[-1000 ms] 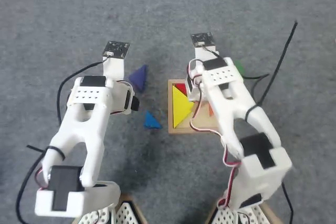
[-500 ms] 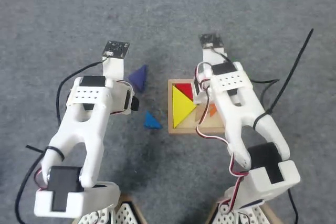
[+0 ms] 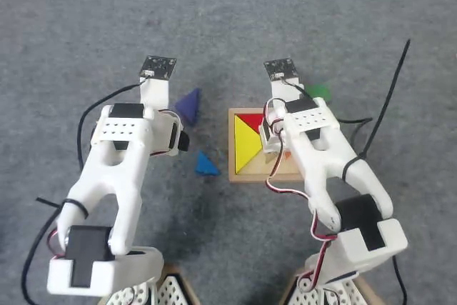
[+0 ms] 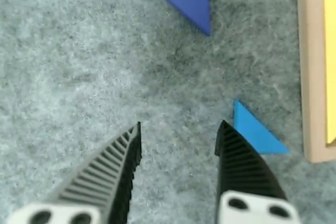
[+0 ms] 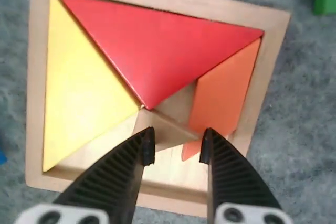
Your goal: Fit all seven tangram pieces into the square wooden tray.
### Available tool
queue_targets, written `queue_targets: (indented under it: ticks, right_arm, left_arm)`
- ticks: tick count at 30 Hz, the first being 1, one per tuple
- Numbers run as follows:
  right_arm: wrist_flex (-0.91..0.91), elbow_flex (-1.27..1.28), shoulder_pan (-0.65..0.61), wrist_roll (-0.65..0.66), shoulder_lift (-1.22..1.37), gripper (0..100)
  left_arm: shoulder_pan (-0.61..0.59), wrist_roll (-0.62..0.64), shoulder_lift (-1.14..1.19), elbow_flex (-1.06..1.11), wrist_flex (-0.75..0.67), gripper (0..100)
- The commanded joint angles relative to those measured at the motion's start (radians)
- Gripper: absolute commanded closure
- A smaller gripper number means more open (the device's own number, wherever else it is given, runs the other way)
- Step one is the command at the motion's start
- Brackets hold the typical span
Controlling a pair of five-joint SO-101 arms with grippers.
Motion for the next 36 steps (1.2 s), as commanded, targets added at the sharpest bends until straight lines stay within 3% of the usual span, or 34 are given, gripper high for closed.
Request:
queue_targets:
  ticks: [1,8,12,22,36]
  right_arm:
    - [-0.016,-0.083,0.021,0.017,-0.038,85.3]
    - [-0.005,-0.241,0.033,0.017,0.125,85.2]
    - [0.007,-0.249,0.033,0.015,0.071,85.1]
    - [-0.058,0.160,-0.125,0.018,-0.363,85.1]
    - [-0.082,0.132,-0.062,0.046,-0.136,85.1]
  left_arm:
    - [0.000,-0.002,-0.014,-0.008,-0.020,78]
    - [0.000,-0.002,-0.014,-0.007,-0.018,78]
    - [0.000,-0.002,-0.012,-0.007,-0.020,78]
    - [0.000,-0.002,-0.012,-0.007,-0.020,78]
    - [0.000,-0.002,-0.012,-0.007,-0.018,78]
